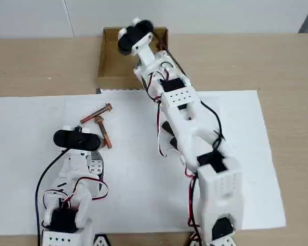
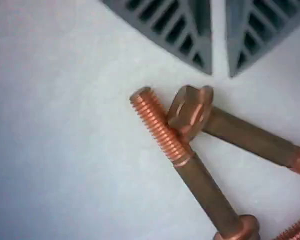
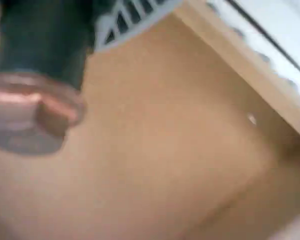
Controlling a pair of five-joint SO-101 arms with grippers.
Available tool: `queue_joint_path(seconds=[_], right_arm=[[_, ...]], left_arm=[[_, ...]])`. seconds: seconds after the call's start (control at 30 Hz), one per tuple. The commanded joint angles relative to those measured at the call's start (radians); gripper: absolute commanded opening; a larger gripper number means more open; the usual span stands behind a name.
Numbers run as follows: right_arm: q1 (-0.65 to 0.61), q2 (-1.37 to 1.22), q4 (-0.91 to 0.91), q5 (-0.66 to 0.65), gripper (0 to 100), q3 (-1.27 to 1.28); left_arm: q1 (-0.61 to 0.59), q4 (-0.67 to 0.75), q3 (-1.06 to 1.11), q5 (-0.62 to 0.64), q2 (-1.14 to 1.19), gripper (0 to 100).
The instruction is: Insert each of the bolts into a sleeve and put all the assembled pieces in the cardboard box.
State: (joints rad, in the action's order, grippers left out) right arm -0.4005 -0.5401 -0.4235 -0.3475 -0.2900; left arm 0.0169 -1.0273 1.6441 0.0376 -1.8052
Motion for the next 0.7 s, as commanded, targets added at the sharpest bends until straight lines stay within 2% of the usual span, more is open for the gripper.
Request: queue_joint_path(seconds=[0.0, 0.2, 0.67], right_arm=[[-0.001, -0.058, 0.025, -0.048, 1.3, -0.149], [-0.01, -0.131, -0.028, -0.048, 13.0, -0.222], [-0.01, -0.07, -0.081, -0.046, 3.4, -0.227]], left_arm=[[0.0, 0.003, -0.005, -0.003, -0.011, 1], [0.0, 0.003, -0.005, -0.003, -0.011, 1], [0.0, 0.003, -0.005, -0.003, -0.011, 1]])
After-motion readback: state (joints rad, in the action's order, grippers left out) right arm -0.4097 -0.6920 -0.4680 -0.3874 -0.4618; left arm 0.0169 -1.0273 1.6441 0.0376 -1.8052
